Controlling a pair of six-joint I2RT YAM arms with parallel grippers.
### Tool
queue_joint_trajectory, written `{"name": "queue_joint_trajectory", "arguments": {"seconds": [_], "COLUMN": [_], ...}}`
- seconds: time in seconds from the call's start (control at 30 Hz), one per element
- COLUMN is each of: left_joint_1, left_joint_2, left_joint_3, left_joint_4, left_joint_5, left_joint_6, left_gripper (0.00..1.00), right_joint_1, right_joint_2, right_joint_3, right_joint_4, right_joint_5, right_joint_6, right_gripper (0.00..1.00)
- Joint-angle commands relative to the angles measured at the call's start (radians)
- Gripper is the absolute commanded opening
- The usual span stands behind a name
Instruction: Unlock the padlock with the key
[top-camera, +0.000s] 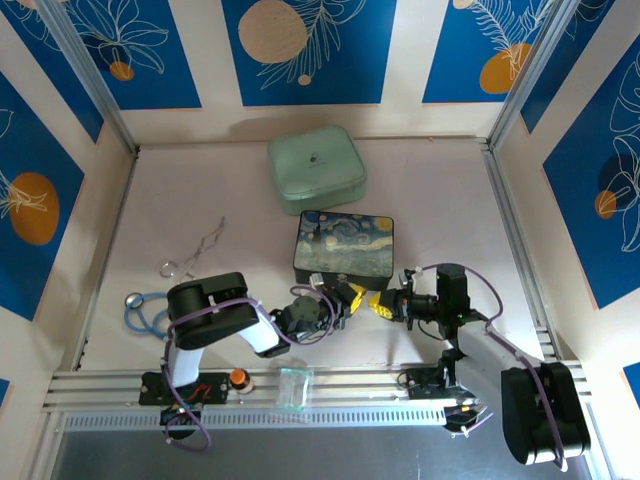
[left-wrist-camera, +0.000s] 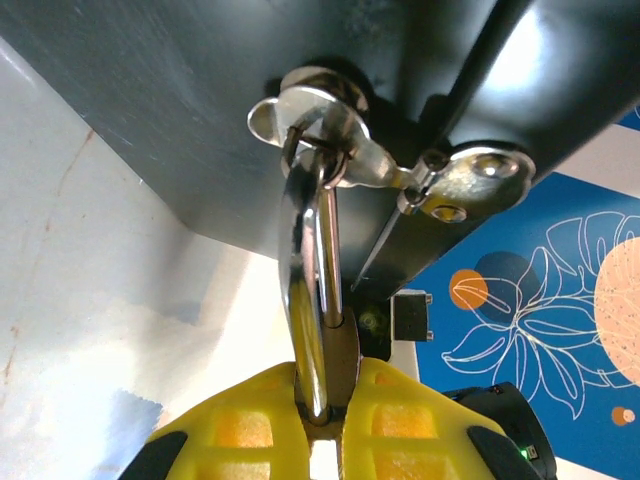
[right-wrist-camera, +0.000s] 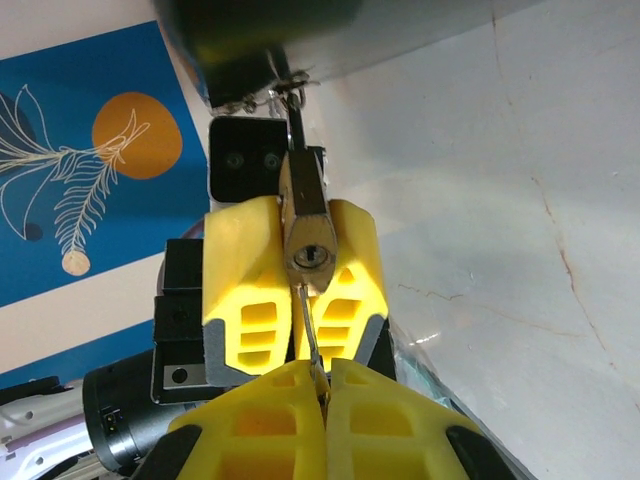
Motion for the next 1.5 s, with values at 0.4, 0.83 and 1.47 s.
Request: {"name": "queue_joint_trajectory", "arguments": {"seconds": [0.4, 0.83, 1.47], "left_joint_1": [0.004, 0.003, 0.000], "left_joint_2": [-0.035, -0.039, -0.026], "left_joint_3": [0.006, 0.014, 0.028], "left_joint_4": [0.086, 0.086, 0.086], "left_joint_5": [0.012, 0.015, 0.018], "left_joint_6": [0.014, 0.020, 0.018], "left_gripper": [0.00, 0.00, 0.00], "right_joint_1": [-0.035, -0.029, -0.005], "right_joint_2": [-0.033, -0.018, 0.008], "right_joint_3": [-0.004, -0.005, -0.007], "right_joint_4": [0.003, 0.008, 0.027], "right_joint_5": [0.046, 0.042, 0.058], "right_joint_6": [0.034, 0.026, 0.025], "right_gripper": [0.00, 0.00, 0.00]}}
